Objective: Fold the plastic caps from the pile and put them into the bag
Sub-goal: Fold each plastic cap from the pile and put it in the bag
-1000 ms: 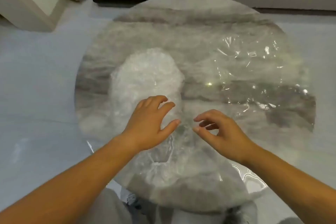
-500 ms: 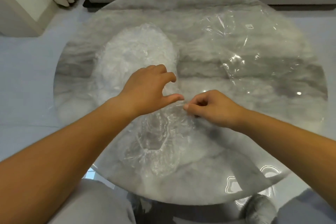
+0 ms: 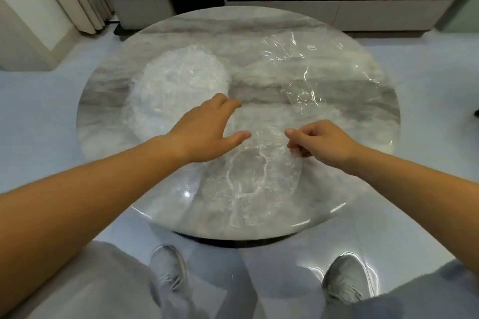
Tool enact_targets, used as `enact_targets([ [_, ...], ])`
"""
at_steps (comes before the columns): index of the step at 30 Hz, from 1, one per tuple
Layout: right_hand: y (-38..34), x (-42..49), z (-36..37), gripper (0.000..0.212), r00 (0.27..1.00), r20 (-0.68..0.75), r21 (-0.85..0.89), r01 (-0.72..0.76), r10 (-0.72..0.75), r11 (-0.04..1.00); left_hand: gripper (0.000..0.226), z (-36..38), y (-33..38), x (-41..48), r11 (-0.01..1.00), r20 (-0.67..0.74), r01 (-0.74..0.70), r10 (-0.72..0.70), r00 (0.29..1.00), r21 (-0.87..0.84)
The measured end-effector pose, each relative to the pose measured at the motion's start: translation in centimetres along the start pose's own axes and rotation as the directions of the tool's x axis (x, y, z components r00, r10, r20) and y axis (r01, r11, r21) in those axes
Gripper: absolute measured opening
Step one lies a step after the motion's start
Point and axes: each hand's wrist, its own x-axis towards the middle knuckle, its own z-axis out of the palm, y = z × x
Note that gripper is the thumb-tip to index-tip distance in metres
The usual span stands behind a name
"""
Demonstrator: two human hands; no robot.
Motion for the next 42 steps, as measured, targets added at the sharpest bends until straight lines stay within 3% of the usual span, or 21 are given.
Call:
enact_targets([
  [3,0.9,-2.1,-0.7,0.032,0.999,-0.041,-0.166,-0.018,0.012,0.986,0.057,0.1,1.7,-1.5,0.986,0.053,-0.117,0.111,0.992,0.123],
  [6,0.5,-4.4,-0.8,0.03,0.992,-0.083,-0.305,0.064,-0.093,0.95,0.037,0.4,3.0,-3.1,0.991,0.164,-0.125,0.116,0.98,0.048],
  [10,-0.8,-8.2,0.3,0.024,0.975,0.054,-0.386,0.221,-0.218,0.895,0.022,0.9,4.2,-5.6,0.983,0.198,-0.185,0.184,0.963,-0.013],
  [14,-0.5,-10.0,1.8,0.031,0.917,0.22,-0.507,0.4,-0.334,0.763,0.036,2.3,4.5,-8.1,0.962,0.167,-0.259,0.243,0.956,0.083],
  [19,1.1,-9.2,2.9,0.047,0.877,0.371,-0.488,0.465,-0.306,0.739,0.069,2.6,4.8,-9.3,0.982,0.334,-0.156,0.113,0.936,0.103],
  [24,2.9,-8.0,2.7,0.048,0.843,0.445,-0.456,0.505,-0.304,0.733,0.069,3.4,3.9,-9.0,0.989,0.424,-0.086,0.028,0.905,0.118],
  [29,4.4,-7.1,2.3,0.053,0.851,0.425,-0.441,0.491,-0.307,0.752,0.083,4.1,2.3,-9.5,0.973,0.383,-0.066,-0.024,0.923,0.222],
  [33,5.3,-6.8,2.2,0.03,0.871,0.326,-0.386,0.478,-0.368,0.789,0.093,4.5,2.2,-10.0,0.979,0.275,-0.036,-0.021,0.961,0.199],
  [35,5.3,-6.6,2.2,0.025,0.875,0.288,-0.34,0.472,-0.388,0.813,0.084,4.7,2.3,-10.0,0.989,0.141,-0.126,0.113,0.983,0.083],
  [38,5.5,-6.0,2.2,0.026,0.88,0.245,-0.288,0.467,-0.407,0.836,0.062,5.7,2.1,-9.0,0.955,0.018,-0.296,0.297,0.955,-0.034],
  [42,5.9,-5.8,2.4,0.026,0.889,0.235,-0.296,0.451,-0.393,0.842,0.045,6.9,2.1,-7.5,0.946,-0.048,-0.253,0.249,0.967,-0.204],
])
